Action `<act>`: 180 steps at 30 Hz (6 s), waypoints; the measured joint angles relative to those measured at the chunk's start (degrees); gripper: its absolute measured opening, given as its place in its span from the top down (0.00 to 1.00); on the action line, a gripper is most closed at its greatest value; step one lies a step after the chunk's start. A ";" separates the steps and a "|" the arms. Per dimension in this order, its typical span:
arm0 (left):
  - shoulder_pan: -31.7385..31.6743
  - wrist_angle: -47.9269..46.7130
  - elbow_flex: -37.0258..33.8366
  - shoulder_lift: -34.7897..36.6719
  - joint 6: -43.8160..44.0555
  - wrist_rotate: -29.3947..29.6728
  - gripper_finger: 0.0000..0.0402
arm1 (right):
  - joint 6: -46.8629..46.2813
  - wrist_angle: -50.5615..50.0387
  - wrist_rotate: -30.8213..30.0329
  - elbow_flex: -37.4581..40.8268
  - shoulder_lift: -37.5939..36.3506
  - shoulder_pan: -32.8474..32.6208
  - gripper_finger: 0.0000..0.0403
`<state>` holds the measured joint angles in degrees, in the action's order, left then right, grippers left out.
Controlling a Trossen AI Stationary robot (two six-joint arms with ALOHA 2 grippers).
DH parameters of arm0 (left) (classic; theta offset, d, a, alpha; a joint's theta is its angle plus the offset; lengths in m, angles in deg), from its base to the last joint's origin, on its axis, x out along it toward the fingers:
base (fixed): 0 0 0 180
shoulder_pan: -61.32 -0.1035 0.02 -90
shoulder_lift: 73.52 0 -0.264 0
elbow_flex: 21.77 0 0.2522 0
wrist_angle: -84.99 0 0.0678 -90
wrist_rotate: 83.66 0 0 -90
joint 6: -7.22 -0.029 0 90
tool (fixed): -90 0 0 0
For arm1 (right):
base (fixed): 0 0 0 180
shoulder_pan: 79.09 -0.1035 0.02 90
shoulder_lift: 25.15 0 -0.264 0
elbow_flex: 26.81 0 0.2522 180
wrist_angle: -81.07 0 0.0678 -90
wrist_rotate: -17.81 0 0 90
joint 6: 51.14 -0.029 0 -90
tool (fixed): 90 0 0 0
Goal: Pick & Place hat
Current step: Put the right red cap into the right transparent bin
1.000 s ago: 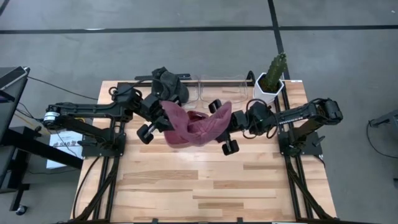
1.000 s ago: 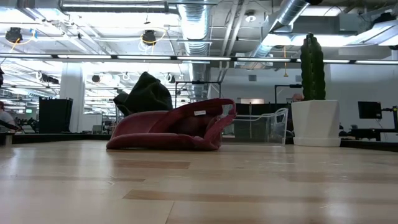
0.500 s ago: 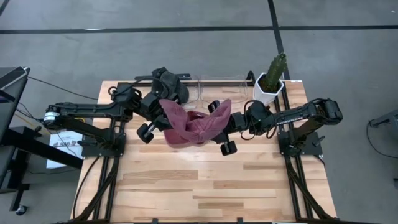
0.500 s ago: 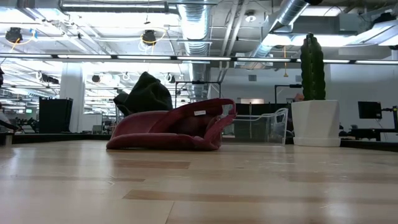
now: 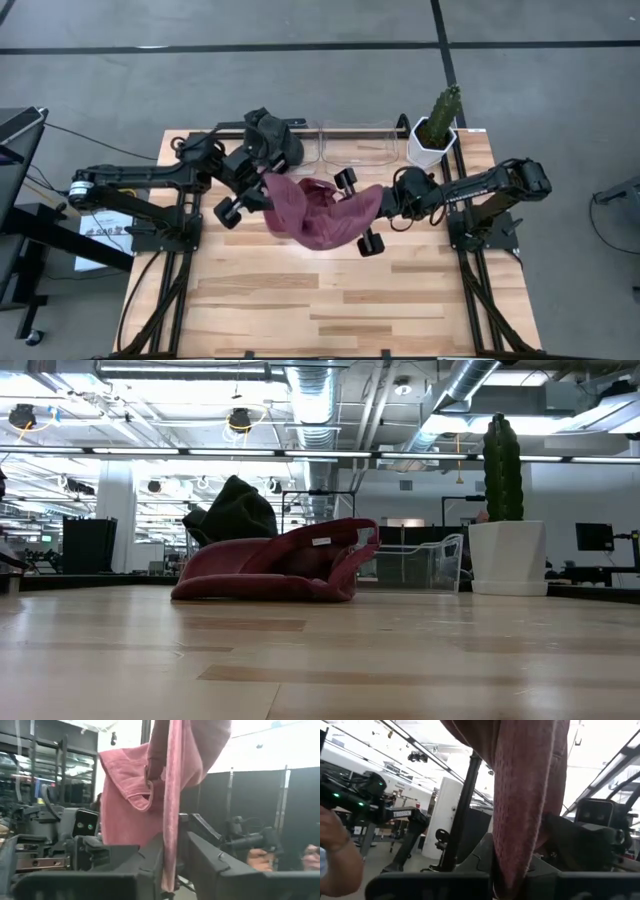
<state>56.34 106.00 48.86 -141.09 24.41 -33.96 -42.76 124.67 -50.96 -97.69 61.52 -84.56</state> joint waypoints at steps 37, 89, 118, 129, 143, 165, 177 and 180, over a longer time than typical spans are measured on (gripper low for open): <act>-15.54 -12.95 4.14 8.15 -0.70 -27.61 0.70 | -8.00 -20.51 -13.90 5.15 0.65 -3.78 1.00; -13.00 -60.36 4.14 17.58 -32.38 14.99 0.69 | -19.03 -21.54 -18.23 5.16 7.91 4.28 1.00; -7.47 -66.71 4.16 17.33 -34.53 25.96 0.69 | -19.47 -25.77 -20.62 5.16 7.90 2.45 1.00; -6.95 -69.01 4.16 16.89 -33.26 25.97 0.69 | -18.64 -25.24 -21.68 5.16 7.75 2.97 1.00; -6.97 -71.32 4.16 16.94 -31.25 25.94 0.69 | -17.03 -30.94 -25.78 5.16 2.66 1.30 1.00; -6.97 -72.44 4.16 15.90 -22.40 18.95 0.69 | -12.85 -28.82 -28.99 5.16 2.10 -0.44 1.00; -5.50 -68.31 4.14 12.82 -20.70 18.83 0.92 | -13.29 -30.41 -28.94 5.16 2.10 -0.42 0.99; -4.31 -67.06 4.14 12.74 -20.24 19.58 0.94 | -13.32 -31.82 -28.92 5.16 2.08 -0.42 0.98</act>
<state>52.03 38.94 53.00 -128.35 4.17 -14.39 -56.08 92.86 -79.87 -92.54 63.60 -84.98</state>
